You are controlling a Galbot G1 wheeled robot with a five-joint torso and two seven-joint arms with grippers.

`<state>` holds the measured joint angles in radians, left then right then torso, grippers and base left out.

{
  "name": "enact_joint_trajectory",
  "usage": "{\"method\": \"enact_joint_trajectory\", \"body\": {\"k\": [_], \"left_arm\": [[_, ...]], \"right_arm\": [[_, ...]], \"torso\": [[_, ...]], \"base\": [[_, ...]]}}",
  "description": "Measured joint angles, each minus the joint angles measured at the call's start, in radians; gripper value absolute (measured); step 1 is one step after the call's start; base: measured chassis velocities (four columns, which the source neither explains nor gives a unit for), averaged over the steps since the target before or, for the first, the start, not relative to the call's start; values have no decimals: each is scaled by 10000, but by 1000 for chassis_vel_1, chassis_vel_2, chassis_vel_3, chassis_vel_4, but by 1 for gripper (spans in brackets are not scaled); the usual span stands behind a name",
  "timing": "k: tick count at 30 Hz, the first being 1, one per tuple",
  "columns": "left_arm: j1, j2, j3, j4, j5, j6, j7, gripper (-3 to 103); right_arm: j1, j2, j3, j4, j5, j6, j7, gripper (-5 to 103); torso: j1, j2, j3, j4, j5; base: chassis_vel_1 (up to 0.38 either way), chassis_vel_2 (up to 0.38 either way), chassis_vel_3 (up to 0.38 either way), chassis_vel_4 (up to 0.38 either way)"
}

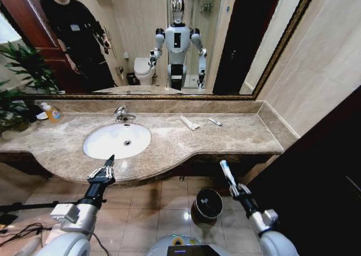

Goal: Pick up the trash from the sink and place it in the trash bin.

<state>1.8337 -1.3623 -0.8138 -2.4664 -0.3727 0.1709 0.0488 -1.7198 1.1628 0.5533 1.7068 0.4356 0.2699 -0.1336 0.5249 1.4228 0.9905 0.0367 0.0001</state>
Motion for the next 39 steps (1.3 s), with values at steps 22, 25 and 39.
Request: {"method": "enact_joint_trajectory", "body": {"k": [22,25,39], "left_arm": [[0,0,0,0,0,0,-1,0],[0,0,0,0,0,0,-1,0],[0,0,0,0,0,0,-1,0]], "right_arm": [[4173,1294,-1693,-7133,-1332,-352,-249,25],[4513,1378,-1730,-7821,-1498,-177,-297,25],[5556,1871,-1784,-9387,-2056,234,-61,25]], "torso": [[2,-1,1,3,1],[2,-1,1,1,-3],[2,-1,1,2,-2]], "base": [[0,0,0,0],[0,0,0,0],[0,0,0,0]]}}
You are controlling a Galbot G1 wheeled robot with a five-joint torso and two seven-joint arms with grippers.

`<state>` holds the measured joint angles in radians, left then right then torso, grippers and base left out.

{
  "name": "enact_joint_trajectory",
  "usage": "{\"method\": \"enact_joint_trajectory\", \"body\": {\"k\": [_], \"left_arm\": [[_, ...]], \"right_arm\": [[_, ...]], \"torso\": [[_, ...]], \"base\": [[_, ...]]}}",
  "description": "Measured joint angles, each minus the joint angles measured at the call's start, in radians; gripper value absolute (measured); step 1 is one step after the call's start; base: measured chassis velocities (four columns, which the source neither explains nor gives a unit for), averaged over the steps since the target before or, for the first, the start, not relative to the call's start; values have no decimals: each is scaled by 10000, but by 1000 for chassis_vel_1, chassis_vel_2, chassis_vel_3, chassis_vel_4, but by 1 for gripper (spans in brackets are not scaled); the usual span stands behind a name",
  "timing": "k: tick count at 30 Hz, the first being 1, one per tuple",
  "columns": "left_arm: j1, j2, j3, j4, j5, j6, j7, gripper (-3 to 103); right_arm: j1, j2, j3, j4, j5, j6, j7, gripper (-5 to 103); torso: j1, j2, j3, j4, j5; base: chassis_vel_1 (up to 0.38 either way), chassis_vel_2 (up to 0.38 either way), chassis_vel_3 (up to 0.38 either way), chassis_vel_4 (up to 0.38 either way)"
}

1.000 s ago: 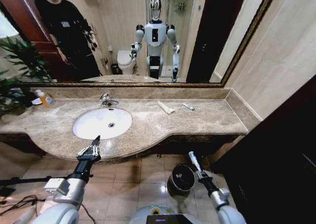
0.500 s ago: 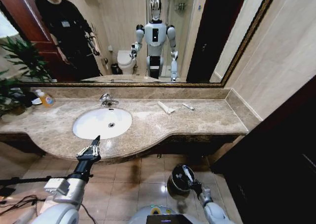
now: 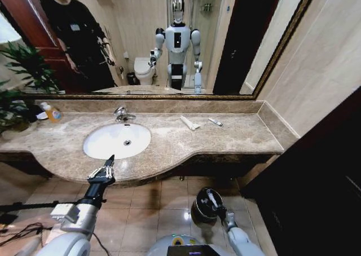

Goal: Pick up the trash from the sink and place it in the trash bin.

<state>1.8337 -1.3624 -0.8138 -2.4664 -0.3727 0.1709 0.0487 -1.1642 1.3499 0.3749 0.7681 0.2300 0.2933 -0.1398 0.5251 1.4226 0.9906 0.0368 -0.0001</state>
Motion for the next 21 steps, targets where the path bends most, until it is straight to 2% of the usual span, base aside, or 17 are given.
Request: {"method": "enact_joint_trajectory", "body": {"k": [1,2,3,6,8,9,10,11,12,14,16,17,20,21], "left_arm": [[0,0,0,0,0,0,0,0],[0,0,0,0,0,0,0,0],[0,0,0,0,0,0,0,0],[0,0,0,0,0,0,0,0],[0,0,0,0,0,0,0,0],[0,0,0,0,0,0,0,0],[0,0,0,0,0,0,0,0],[0,1,0,0,0,0,0,0],[0,0,0,0,0,0,0,0],[0,0,0,0,0,0,0,0],[0,0,0,0,0,0,0,0],[0,0,0,0,0,0,0,0],[0,0,0,0,0,0,0,0],[0,0,0,0,0,0,0,0]], "right_arm": [[37,3,-2,-105,-74,141,44,24],[71,4,5,-188,-158,247,71,28],[71,4,5,-188,-158,247,71,28],[102,-25,15,-232,-213,325,174,44],[100,-26,17,-226,-214,328,229,44],[84,-32,17,-188,-213,329,275,50],[84,-32,17,-188,-213,329,275,50],[68,-43,16,-144,-214,329,287,55],[33,-67,14,-50,-215,327,299,66],[14,-73,13,8,-218,326,302,66],[-22,-87,11,87,-222,321,304,77],[-22,-87,11,87,-222,321,304,77],[-87,-94,9,165,-222,307,305,93],[-87,-94,9,165,-222,307,305,93]], "torso": [[0,0,0,-1,0],[0,0,0,0,0],[0,0,0,0,0],[-1,0,0,0,-1],[-1,0,0,0,0],[-1,0,0,0,2],[-1,0,0,0,2],[-1,0,0,0,1],[-1,0,0,0,0],[-1,0,0,0,1],[-1,0,0,0,1],[-1,0,0,0,1],[-1,0,-1,0,1],[-1,0,-1,0,1]], "base": [[0,0,0,0],[0,0,0,0],[0,0,0,0],[0,0,0,0],[0,0,0,0],[0,0,0,0],[0,0,0,0],[0,0,0,0],[0,0,0,0],[0,0,0,0],[0,0,0,0],[0,0,0,0],[0,0,0,0],[0,0,0,0]]}}
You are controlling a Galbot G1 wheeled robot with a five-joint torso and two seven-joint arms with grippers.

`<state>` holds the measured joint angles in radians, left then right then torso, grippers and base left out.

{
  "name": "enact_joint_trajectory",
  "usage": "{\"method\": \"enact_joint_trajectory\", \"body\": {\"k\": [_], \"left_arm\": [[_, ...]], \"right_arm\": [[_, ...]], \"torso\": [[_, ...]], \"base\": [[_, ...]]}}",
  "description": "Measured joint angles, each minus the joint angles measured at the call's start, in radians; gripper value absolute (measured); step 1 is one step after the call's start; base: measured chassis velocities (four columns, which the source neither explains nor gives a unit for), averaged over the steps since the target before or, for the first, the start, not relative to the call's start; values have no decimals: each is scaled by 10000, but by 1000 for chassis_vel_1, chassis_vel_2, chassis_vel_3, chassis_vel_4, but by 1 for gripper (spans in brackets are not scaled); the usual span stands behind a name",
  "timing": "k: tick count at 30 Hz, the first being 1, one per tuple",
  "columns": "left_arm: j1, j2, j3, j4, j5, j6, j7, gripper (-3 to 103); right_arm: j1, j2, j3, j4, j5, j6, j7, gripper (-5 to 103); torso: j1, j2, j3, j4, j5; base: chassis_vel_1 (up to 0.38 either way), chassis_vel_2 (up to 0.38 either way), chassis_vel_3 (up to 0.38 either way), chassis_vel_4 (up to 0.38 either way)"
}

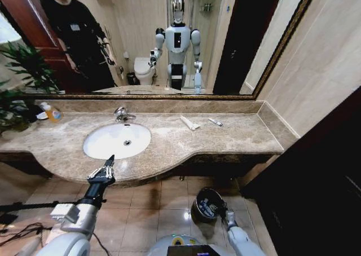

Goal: Pick up the trash from the sink and place it in the trash bin.

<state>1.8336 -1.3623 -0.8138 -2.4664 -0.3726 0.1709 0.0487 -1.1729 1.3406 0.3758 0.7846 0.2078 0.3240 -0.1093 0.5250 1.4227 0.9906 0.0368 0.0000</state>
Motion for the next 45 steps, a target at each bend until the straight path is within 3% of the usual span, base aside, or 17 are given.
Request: {"method": "enact_joint_trajectory", "body": {"k": [2,21,30,45], "left_arm": [[0,0,0,0,-1,0,0,0],[0,0,0,0,0,0,0,0],[0,0,0,-1,0,0,0,0],[0,0,0,0,0,0,1,0]], "right_arm": [[-34,-1,-2,24,0,-2,0,100],[-314,-81,4,430,27,-17,55,100],[-2506,-989,675,4835,450,162,809,100],[-5404,-1130,2019,11205,628,-166,1135,100]], "torso": [[0,0,0,0,0],[0,0,0,0,2],[0,0,0,0,0],[-1,0,-1,-1,-2]], "base": [[0,0,0,0],[0,0,0,0],[0,0,0,0],[0,0,0,0]]}}
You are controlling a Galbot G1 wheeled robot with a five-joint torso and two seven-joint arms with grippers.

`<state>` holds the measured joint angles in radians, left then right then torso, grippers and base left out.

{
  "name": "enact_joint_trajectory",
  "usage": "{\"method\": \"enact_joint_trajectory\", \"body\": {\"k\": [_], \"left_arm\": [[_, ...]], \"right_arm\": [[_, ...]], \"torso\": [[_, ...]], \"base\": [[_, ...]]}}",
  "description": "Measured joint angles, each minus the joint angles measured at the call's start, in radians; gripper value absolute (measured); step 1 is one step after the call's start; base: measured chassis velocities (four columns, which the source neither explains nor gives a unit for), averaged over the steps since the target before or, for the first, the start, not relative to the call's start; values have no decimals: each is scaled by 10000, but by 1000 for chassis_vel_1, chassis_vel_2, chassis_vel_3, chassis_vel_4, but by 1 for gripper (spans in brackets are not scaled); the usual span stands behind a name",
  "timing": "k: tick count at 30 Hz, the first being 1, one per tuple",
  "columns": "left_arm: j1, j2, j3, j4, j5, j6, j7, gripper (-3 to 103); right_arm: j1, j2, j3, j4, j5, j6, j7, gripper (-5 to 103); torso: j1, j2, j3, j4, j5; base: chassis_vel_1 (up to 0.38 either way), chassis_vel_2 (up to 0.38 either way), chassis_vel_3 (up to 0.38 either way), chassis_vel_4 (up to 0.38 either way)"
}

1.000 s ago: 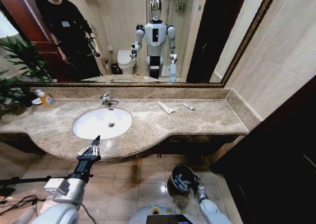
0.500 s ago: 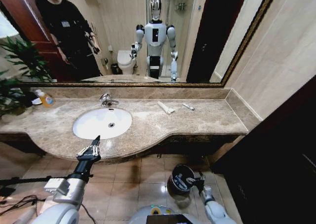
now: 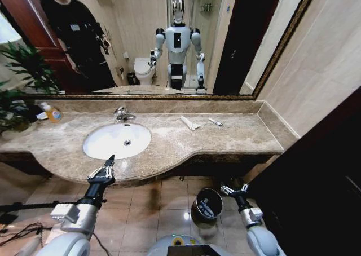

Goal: Pick up the trash from the sink and place it in the trash bin.

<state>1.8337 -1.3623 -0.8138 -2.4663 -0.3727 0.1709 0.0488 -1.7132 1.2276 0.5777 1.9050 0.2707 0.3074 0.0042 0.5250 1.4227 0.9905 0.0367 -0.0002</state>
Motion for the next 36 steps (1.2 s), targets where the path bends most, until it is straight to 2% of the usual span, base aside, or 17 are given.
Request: {"method": "enact_joint_trajectory", "body": {"k": [3,5,6,7,9,10,13,14,17,22,29,36], "left_arm": [[0,0,0,0,0,0,-1,0],[0,0,0,-1,0,0,-1,0],[0,0,0,-1,0,0,-1,0],[0,0,0,-1,0,1,0,0],[0,0,0,-1,0,0,-1,0],[0,0,0,-1,0,0,-1,0],[0,0,0,-1,0,0,-1,0],[0,0,0,-1,0,0,-1,0],[0,0,0,-1,0,0,-1,0],[0,0,0,0,0,1,-1,0],[0,0,0,-1,0,0,-1,0],[0,0,0,-1,0,0,0,0]], "right_arm": [[-131,-63,15,1236,7,-391,20,100],[354,-173,-137,1539,171,-876,24,100],[354,-173,-137,1539,171,-876,24,100],[915,-275,-276,1560,331,-1267,42,100],[1810,-430,-515,1343,574,-1795,44,100],[1810,-430,-515,1343,574,-1795,44,100],[3391,-561,-941,487,1162,-2794,-63,100],[3391,-561,-941,487,1162,-2794,-63,100],[4866,-727,-1343,-326,1741,-3773,-483,100],[5978,-799,-1765,-1181,1837,-4104,-678,100],[8052,-592,-3127,-2950,2302,-4739,-731,100],[9392,-348,-3825,-4059,2426,-4821,-682,100]], "torso": [[0,0,0,-1,-2],[0,0,0,-1,2],[0,0,0,-1,2],[0,0,0,0,3],[1,0,1,3,0],[1,0,1,3,0],[4,-2,2,2,4],[4,-2,2,2,4],[3,-2,3,2,2],[3,-2,2,2,3],[2,-2,3,1,2],[2,-2,2,2,0]], "base": [[0,0,0,0],[0,0,0,0],[0,0,0,0],[0,0,0,0],[0,0,0,0],[0,0,0,0],[0,0,0,0],[0,0,0,0],[0,0,0,0],[0,0,0,0],[0,0,0,0],[0,0,0,0]]}}
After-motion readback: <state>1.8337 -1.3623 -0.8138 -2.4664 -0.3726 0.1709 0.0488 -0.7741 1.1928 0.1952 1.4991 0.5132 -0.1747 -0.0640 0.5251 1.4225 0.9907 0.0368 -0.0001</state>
